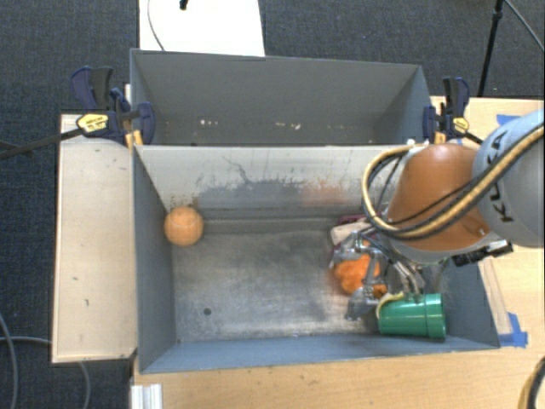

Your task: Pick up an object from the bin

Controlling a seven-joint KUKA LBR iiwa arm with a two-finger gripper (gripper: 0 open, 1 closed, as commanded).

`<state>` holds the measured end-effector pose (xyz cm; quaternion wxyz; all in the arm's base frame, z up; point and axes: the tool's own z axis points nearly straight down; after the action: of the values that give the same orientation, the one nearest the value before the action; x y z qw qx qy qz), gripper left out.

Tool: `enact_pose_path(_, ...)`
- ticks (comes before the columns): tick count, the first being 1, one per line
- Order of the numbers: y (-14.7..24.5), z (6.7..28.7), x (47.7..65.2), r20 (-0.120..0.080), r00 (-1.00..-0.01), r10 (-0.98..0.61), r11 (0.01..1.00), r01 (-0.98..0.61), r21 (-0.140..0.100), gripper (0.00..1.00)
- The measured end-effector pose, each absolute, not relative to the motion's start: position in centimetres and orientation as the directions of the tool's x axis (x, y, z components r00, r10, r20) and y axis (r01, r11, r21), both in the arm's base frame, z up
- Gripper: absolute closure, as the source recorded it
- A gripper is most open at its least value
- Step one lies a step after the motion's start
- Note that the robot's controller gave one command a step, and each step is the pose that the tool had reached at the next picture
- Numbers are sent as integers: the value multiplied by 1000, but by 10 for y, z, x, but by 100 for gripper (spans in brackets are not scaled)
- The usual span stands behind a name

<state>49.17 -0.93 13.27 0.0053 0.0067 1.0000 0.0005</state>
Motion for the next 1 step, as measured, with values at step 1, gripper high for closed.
enact_pose_path(1,-45,105,498,2,-996,-93,996,-93,2,0)
